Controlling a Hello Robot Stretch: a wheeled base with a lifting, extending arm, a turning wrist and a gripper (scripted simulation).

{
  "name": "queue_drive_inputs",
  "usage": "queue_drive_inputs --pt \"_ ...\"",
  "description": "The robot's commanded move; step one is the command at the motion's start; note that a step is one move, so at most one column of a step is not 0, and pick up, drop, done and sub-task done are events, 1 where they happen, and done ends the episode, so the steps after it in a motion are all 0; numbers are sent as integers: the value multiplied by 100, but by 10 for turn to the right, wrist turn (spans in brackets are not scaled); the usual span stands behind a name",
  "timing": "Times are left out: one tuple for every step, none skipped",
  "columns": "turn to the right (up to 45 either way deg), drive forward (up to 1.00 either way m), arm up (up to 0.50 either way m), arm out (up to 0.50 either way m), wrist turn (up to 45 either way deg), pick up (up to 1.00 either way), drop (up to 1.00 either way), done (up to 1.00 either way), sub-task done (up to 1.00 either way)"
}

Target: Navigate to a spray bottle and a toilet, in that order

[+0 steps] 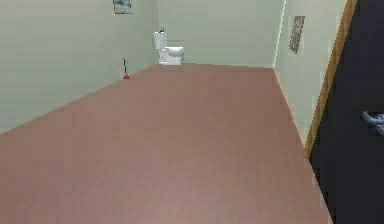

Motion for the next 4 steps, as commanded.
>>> queue_drive_inputs --pt "0 100 0 0 0 0 0 0 0" --pt "30 0 0 0 0 0 0 0 0" --pt "0 100 0 0 0 0 0 0 0" --pt "0 100 0 0 0 0 0 0 0"
